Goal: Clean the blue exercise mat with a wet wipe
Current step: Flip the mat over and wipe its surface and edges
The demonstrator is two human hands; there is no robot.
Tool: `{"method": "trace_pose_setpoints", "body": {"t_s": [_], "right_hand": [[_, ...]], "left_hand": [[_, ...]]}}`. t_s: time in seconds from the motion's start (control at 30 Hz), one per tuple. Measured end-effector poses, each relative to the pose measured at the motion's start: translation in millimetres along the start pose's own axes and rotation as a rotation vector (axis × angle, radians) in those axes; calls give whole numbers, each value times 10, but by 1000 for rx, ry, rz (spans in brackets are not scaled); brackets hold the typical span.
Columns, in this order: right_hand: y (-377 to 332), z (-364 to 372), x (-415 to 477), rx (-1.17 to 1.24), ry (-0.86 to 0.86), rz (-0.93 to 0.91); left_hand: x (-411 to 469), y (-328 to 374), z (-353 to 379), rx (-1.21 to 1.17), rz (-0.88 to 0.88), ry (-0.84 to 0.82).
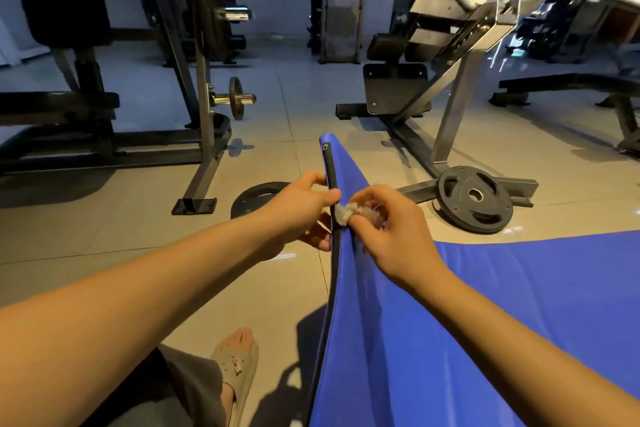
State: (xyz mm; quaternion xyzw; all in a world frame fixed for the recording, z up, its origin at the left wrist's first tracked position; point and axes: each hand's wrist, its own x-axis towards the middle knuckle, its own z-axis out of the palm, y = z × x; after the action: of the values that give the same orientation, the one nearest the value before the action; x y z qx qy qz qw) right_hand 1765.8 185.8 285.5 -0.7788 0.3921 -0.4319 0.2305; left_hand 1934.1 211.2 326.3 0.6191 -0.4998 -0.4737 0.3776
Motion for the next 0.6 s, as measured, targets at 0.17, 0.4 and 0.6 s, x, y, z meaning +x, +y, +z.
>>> {"method": "trace_pose_setpoints", "body": {"t_s": [0.17,0.4,0.6], "right_hand": [[123,28,306,101,-7,44],[133,59,-144,65,-58,-5],[171,81,696,-10,143,40]], "left_hand": [[308,43,-113,-8,58,26],[549,135,-90,-132,89,42],[547,164,-128,-35,119,-69]]}}
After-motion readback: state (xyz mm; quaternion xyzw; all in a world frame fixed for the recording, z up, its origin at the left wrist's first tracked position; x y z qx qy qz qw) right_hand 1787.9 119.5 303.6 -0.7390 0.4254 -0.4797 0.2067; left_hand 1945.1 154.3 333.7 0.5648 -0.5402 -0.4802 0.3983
